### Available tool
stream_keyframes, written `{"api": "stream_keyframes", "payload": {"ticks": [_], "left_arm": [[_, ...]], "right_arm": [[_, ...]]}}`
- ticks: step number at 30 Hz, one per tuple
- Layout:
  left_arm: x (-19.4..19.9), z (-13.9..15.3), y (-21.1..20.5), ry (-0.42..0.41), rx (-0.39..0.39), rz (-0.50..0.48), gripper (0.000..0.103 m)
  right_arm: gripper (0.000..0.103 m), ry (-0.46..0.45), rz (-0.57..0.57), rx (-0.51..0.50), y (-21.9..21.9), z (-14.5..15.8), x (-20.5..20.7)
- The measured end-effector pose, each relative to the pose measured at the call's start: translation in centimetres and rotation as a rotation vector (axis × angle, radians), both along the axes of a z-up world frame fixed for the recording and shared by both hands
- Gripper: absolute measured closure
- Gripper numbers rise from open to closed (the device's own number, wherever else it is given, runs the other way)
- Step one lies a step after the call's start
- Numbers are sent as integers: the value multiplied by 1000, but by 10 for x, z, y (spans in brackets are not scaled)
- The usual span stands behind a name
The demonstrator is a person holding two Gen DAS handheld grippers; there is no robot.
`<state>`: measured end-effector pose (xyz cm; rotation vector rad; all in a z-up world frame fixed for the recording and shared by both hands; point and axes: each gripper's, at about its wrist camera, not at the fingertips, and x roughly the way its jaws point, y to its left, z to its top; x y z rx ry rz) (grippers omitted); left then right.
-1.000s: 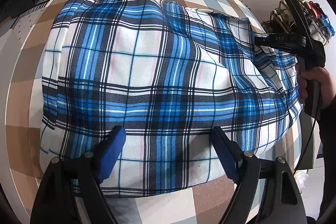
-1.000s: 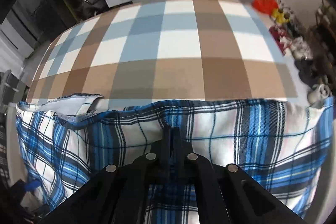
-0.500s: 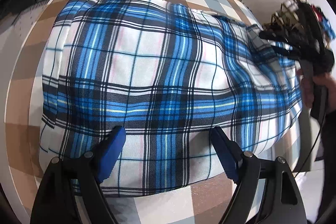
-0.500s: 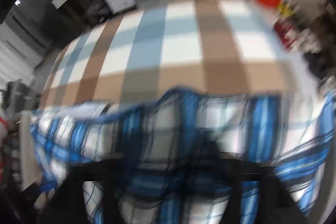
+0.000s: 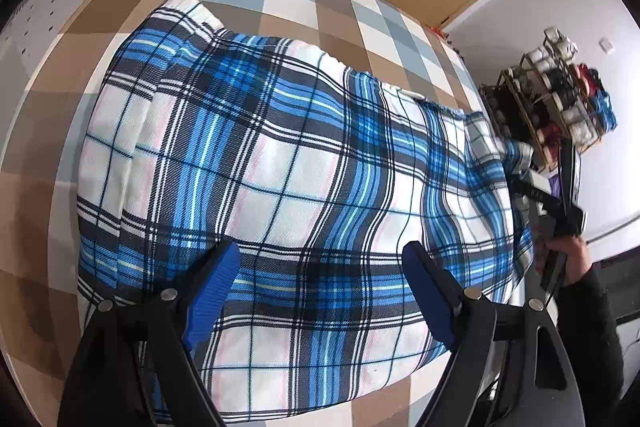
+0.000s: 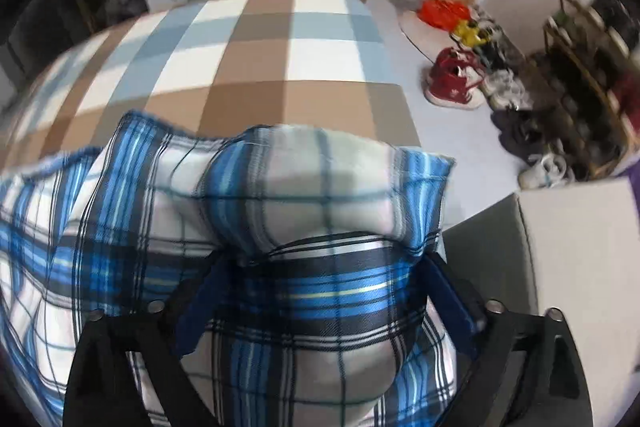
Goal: Fold large clothes
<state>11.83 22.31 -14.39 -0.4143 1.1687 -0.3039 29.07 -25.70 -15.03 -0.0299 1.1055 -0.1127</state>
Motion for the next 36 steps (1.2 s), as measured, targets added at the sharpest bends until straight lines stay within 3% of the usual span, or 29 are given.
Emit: {"api": "stream_keyframes", "payload": {"ticks": [4, 6, 10, 12, 14, 15, 17, 18, 19, 22, 24, 29, 31, 33, 36], "left_arm": [[-1, 2, -7, -14, 35, -36, 23], [-1, 3, -6, -16, 34, -26, 23], [-7, 10, -9, -24, 46, 0, 23], [-13, 13, -16, -56, 58, -42, 23], [-14, 14, -26, -90, 123, -83, 23], [-13, 12, -28, -93, 153, -85, 23], [-13, 5, -28, -80, 208, -83, 23], [-12, 0, -27, -68, 205, -86, 23], [-11, -2, -24, -65, 193, -87, 23], [-11, -2, -13, -67, 135, -66, 23], [-11, -3, -9, -63, 113, -67, 24], [-13, -1, -8, -65, 118, -77, 23], [-18, 4, -11, -61, 128, -63, 23], [-22, 11, -17, -74, 98, -69, 23], [-34, 28, -37, -134, 46, -115, 23]], "right_arm": [[0, 17, -9, -20, 1, 6, -1], [2, -25, -22, -28, 5, 23, -9], [1, -114, 71, 136, 27, 51, -43], [1, -102, 147, 213, 42, 52, -66], [1, -58, 198, 240, 55, 40, -78], [1, -13, 221, 221, 64, 31, -81], [1, 62, 294, 53, 84, 8, -89], [1, 88, 322, -46, 92, -3, -92], [1, 101, 341, -77, 96, -10, -96], [1, 106, 314, -11, 82, -13, -99], [0, 128, 268, 98, 62, -20, -100], [1, 138, 256, 59, 54, -13, -117], [1, 76, 231, 115, 48, 6, -132], [0, -16, 186, 243, 35, 28, -151], [0, -72, 80, 534, 6, 41, -181]]}}
